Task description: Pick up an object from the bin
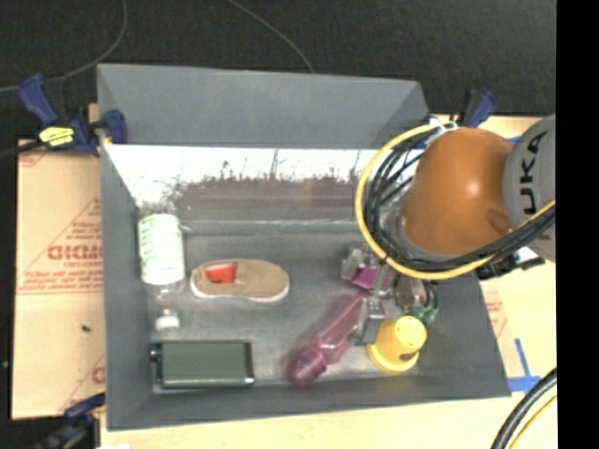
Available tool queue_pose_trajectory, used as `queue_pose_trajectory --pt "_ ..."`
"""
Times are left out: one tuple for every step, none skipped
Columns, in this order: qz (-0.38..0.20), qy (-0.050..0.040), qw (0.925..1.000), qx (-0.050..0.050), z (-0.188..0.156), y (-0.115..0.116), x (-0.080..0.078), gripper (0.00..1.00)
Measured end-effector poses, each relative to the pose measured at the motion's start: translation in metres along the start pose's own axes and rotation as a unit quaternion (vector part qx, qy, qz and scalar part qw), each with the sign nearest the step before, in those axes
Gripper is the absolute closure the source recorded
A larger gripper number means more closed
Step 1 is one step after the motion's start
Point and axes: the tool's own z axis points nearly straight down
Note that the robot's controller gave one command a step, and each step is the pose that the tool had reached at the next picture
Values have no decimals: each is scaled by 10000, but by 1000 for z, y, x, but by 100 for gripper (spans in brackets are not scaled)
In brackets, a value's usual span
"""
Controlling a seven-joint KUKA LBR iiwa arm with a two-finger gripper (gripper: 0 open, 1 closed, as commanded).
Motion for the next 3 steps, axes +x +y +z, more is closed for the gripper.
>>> queue_pose_trajectory --pt "-337 19 9994 7 47 3 5 0" --pt "8 -5 10000 -4 109 -1 -8 100" --pt "8 -7 10000 -4 109 -1 -9 100"
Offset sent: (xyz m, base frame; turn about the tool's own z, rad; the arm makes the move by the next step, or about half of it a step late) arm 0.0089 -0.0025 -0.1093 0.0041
